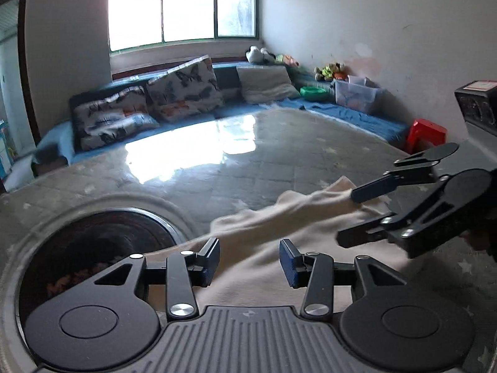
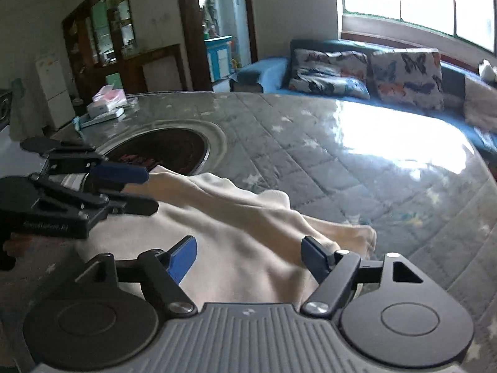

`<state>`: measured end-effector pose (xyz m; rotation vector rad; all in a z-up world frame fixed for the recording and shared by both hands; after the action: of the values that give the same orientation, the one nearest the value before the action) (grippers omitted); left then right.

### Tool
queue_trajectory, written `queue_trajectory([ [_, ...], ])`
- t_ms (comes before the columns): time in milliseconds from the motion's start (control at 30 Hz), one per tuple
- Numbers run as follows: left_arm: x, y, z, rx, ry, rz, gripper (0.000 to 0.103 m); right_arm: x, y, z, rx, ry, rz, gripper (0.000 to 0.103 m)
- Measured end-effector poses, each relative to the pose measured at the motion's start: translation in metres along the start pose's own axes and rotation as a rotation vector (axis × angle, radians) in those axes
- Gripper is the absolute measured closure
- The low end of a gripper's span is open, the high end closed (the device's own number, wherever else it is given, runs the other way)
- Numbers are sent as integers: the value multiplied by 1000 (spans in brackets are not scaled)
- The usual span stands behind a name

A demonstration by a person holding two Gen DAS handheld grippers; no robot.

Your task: Fold clothes

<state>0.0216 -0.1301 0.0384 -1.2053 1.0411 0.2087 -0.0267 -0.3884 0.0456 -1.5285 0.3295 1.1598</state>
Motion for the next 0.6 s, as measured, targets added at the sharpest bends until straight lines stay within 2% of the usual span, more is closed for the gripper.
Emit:
queue_trajectory([
  [100, 14, -2, 9, -45, 8, 29, 57, 11, 1, -8, 34, -16, 27, 26],
  [267, 30, -1, 28, -120, -3, 67, 57, 13, -2, -15, 46, -21, 17, 25],
  [400, 31, 1, 31, -137, -1, 65, 56, 11, -10, -10, 43, -15, 1, 18],
  [467, 30, 2, 33, -155, -5, 57, 56, 20, -17, -9, 46, -11, 10, 18],
  [600, 14, 8, 37, -174, -36, 25, 49, 35, -22, -10, 54, 28, 27, 15],
])
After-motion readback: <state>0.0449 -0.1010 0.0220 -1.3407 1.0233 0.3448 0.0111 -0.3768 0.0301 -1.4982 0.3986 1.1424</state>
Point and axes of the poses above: each gripper's, at about its wrist camera, not at the fingertips, and x roughly the way its jaws point, z to its left, y to its underside, the point moved 2 cm from there along x, roughly the way its jaws point, and after that the axes turned 12 degrees about z, right-handed, at the moved point
